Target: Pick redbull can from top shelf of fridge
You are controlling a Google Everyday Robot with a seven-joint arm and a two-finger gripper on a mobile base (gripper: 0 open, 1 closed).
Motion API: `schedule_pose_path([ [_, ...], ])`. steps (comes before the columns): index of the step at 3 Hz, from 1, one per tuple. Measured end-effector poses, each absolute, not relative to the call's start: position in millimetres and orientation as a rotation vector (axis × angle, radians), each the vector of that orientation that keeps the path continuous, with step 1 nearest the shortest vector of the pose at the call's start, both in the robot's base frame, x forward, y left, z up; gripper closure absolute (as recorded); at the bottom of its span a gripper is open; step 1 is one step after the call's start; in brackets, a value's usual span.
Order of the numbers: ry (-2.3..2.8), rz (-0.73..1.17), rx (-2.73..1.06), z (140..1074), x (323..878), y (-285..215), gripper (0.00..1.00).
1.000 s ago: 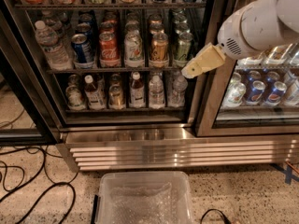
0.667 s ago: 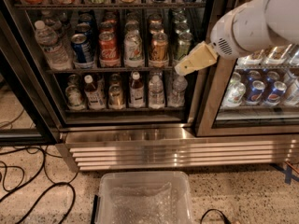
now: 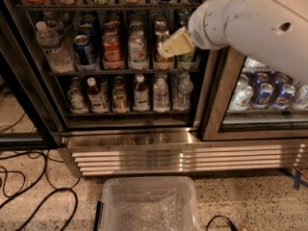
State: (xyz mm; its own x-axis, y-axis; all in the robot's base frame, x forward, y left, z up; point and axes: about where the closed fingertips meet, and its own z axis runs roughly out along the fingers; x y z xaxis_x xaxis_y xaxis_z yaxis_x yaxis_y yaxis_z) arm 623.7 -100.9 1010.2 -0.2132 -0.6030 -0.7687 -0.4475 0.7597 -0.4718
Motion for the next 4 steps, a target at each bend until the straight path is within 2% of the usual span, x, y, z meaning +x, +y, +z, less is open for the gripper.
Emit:
schedule_pose_path([
  [2,1.844,-0.225,-0.664,1018,643,-104,0.07],
  [3,1.868,-0.173,-0.558,1017,653,-106,0.0],
  [4,1.869,-0.17,-0.554,1016,653,-106,0.0],
])
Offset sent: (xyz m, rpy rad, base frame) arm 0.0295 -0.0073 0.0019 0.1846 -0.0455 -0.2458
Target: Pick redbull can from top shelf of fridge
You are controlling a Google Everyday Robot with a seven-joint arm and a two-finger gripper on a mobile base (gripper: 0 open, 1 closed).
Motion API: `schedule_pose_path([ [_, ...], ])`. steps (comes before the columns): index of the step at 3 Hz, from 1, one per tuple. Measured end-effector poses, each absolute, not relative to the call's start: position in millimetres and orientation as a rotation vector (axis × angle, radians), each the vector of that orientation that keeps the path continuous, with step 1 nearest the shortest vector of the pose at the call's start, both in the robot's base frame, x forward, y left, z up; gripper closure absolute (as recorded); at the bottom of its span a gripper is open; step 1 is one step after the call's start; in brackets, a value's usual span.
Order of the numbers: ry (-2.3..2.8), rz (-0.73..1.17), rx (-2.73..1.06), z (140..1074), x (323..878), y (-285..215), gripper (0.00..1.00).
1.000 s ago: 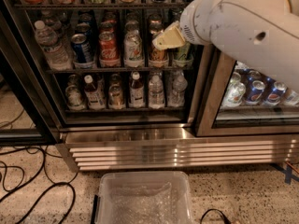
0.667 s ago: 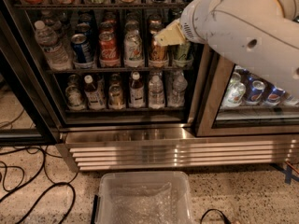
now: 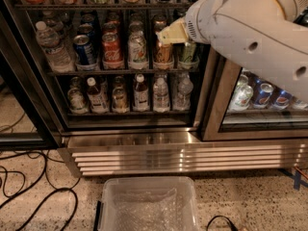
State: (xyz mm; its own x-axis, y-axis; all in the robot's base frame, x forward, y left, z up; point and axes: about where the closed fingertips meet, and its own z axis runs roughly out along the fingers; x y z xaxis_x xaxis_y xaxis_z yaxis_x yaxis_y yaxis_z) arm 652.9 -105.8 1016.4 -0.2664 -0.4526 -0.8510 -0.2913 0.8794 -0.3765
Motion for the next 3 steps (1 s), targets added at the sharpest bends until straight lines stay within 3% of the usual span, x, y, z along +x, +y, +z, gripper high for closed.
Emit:
schedule_pose_path([
  [2,1.846,-0.166,-0.517,1006,671,-71,0.0],
  [3,1.885,-0.255,-0.456,986,684,-64,0.0],
])
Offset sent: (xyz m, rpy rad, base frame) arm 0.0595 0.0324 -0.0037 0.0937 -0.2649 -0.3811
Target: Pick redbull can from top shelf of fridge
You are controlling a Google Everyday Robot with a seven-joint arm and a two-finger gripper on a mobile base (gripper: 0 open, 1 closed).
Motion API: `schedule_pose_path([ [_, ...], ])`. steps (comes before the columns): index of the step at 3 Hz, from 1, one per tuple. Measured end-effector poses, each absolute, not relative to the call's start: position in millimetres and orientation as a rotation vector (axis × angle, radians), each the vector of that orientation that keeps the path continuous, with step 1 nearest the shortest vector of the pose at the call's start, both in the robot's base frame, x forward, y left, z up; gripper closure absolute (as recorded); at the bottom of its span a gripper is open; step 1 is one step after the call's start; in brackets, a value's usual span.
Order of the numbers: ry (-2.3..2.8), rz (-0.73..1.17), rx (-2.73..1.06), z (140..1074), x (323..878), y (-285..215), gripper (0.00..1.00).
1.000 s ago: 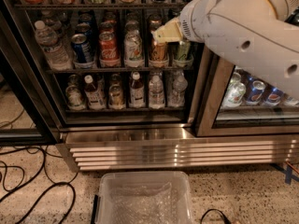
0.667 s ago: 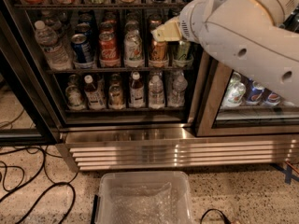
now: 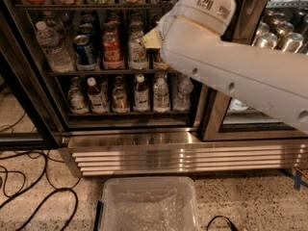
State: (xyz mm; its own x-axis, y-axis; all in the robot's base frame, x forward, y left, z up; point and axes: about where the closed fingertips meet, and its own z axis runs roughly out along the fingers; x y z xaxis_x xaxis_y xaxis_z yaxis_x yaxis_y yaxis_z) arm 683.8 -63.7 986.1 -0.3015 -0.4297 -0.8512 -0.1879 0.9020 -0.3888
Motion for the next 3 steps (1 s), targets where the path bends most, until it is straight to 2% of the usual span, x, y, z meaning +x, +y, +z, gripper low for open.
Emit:
schedule_pose_path([
  [2,1.87,-0.294,-0.372,998,694,-82,0.0],
  [3,1.875,-0.303,-0.196,1002,714,-106,0.0],
])
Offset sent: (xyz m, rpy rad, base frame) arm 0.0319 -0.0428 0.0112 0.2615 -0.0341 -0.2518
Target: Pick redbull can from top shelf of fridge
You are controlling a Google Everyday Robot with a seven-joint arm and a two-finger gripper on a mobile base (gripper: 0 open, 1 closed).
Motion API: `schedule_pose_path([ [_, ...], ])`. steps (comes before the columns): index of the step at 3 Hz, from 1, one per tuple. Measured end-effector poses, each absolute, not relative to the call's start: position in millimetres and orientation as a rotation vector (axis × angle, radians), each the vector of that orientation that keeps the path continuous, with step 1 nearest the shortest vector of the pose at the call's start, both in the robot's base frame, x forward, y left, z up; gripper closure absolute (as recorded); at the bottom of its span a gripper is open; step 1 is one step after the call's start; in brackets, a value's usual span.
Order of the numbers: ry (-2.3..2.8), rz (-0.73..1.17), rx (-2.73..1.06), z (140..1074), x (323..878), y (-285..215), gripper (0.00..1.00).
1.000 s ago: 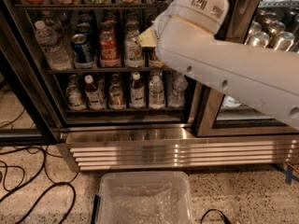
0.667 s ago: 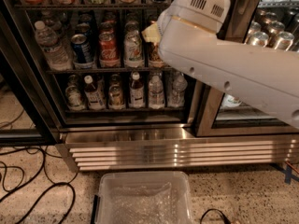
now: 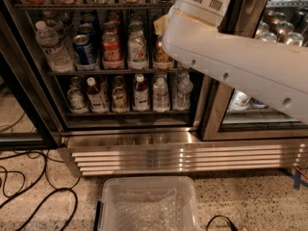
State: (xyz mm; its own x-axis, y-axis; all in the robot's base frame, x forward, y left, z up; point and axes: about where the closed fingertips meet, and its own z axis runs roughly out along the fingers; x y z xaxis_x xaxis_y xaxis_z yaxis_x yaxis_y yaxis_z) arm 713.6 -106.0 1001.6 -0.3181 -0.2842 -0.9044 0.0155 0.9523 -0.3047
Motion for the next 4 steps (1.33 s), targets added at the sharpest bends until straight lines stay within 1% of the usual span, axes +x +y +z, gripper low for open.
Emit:
schedule_pose_path([
  [1,1.868,-0.249,-0.008,1003,728,-122,0.03],
  [2,1.853,-0.215,0.099,1005,736,-131,0.0],
  [3,1.83,-0.2,0.161,1010,742,-138,0.08],
  [4,1.809,-0.189,0.187,1016,745,-141,0.13],
])
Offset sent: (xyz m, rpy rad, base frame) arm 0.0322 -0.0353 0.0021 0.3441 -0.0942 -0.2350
